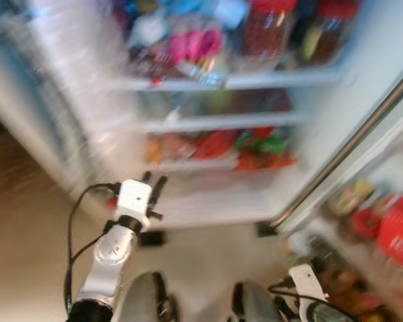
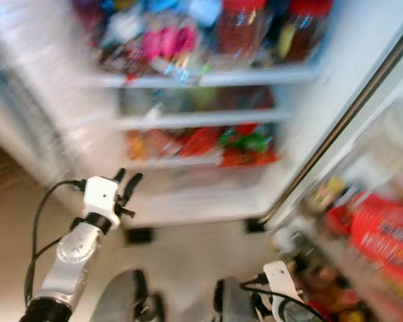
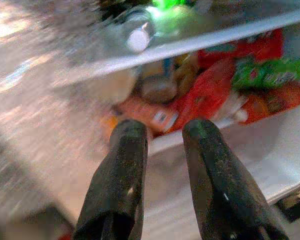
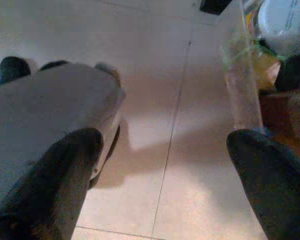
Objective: Restocking fridge
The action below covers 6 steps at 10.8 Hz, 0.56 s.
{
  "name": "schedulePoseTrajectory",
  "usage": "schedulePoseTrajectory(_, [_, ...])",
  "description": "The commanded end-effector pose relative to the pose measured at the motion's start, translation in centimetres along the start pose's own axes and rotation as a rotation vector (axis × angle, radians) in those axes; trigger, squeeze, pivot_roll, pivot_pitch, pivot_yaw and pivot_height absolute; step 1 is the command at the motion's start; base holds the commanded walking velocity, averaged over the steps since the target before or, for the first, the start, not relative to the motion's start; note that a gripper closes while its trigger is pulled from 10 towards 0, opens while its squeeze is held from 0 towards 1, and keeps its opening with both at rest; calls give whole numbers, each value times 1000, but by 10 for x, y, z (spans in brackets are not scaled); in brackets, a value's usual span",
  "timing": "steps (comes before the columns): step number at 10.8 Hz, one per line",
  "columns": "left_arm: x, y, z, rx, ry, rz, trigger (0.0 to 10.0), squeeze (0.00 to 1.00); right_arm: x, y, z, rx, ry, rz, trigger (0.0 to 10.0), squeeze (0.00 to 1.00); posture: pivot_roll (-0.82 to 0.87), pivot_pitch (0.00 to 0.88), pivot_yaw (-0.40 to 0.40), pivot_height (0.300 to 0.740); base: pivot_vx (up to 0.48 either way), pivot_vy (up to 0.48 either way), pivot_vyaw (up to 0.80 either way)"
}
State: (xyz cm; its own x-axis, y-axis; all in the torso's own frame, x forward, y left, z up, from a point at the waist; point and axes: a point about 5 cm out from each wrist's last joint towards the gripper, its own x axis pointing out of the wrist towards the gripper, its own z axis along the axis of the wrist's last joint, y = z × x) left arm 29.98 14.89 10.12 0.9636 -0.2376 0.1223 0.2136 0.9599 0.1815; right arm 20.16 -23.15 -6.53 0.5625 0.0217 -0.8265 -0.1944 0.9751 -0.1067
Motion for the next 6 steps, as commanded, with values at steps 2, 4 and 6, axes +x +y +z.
schedulePoseTrajectory(2, [-9, 10, -31, 5, 181, 95, 10000, 0, -2, 1, -12, 24, 34, -1, 10000, 0, -128, 166, -33, 641, 0, 0, 0])
schedulePoseTrajectory(4, [-29, 31, -65, -42, 359, 227, 10000, 0, -2, 1, -12, 26, 33, -4, 10000, 0, -129, 166, -34, 641, 0, 0, 0])
schedulePoseTrajectory(6, [-49, 34, -95, -26, 538, 257, 10000, 0, -2, 0, -11, 26, 32, -7, 10000, 0, -123, 164, -34, 641, 0, 0, 0])
